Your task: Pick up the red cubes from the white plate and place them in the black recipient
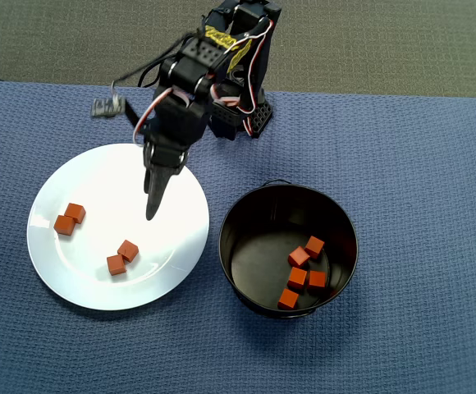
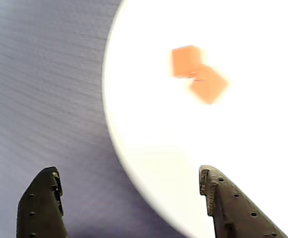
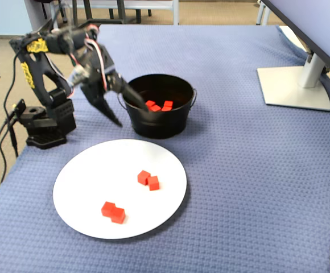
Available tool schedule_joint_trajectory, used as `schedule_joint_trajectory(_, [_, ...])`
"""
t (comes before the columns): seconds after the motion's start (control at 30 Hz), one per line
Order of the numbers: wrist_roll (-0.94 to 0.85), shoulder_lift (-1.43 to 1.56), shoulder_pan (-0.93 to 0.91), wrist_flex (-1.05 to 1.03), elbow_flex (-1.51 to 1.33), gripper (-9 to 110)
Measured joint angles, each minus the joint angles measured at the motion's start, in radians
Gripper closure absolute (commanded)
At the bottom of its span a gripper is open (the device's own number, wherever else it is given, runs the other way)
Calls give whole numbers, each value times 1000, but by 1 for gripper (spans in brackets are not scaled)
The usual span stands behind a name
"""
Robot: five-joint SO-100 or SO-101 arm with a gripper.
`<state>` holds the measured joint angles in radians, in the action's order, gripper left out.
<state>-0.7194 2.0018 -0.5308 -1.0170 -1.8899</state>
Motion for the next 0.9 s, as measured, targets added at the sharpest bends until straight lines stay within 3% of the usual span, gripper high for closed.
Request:
schedule_joint_trajectory(0.13, [-186,-103,-54,52,-48,75])
schedule_joint_trajectory(0.43, [-834,-232,-114,169,-144,77])
schedule_joint_trajectory(0.6, [-953,-268,-101,273,-190,77])
schedule_joint_trajectory(0.9, [-974,-333,-101,321,-190,78])
